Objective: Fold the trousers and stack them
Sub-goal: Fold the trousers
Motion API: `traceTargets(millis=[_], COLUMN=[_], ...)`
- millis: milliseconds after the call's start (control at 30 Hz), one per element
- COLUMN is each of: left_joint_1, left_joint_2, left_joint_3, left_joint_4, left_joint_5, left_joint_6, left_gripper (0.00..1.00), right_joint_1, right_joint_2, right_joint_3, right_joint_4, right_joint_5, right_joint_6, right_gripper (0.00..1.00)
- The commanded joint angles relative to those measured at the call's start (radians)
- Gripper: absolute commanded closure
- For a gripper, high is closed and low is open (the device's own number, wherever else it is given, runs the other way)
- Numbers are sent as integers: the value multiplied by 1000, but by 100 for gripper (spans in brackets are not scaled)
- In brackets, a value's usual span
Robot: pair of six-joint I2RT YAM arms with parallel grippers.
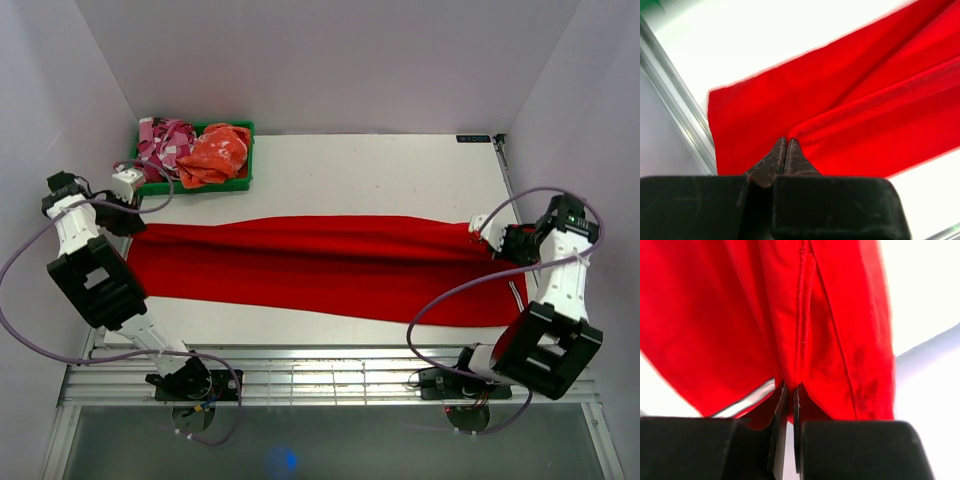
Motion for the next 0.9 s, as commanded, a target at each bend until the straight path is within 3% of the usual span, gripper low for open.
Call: traceTargets(millis=[0,200,333,433,467,500,567,600,667,767,800,867], left_joint_1=[120,208,209,205,203,200,202,208,219,232,238,242], left_joint_2=[-132,-151,-70,-43,-42,-42,-54,-65,-118,-206,-227,-278], left_joint_3=[-210,-490,-509,-472,-463,-440,-412,-391,-372,-347,-343,-331], left_joint_4=[87,251,282,281,263,247,175,149,79,-15,-38,-116], left_joint_5=[-103,-212,-235,-211,-206,-191,-163,-146,-74,5,21,53], left_joint_6=[205,344,293,253,249,249,271,283,320,380,395,448], left_gripper=[100,100,100,100,100,99,86,70,58,54,54,54], right_joint_1=[-78,-107,-107,-107,-107,-107,-107,-109,-113,-115,-115,-116], right_joint_2=[-98,-176,-149,-127,-117,-112,-106,-107,-126,-173,-190,-247], right_joint_3=[-178,-493,-564,-527,-504,-481,-404,-384,-323,-263,-257,-271], right_joint_4=[53,200,300,305,277,257,198,178,130,15,-29,-59], right_joint_5=[171,234,245,247,242,230,211,205,179,150,148,165], right_joint_6=[-175,-246,-243,-214,-194,-185,-168,-164,-173,-219,-232,-298], right_gripper=[92,92,92,92,91,75,63,59,59,66,78,79])
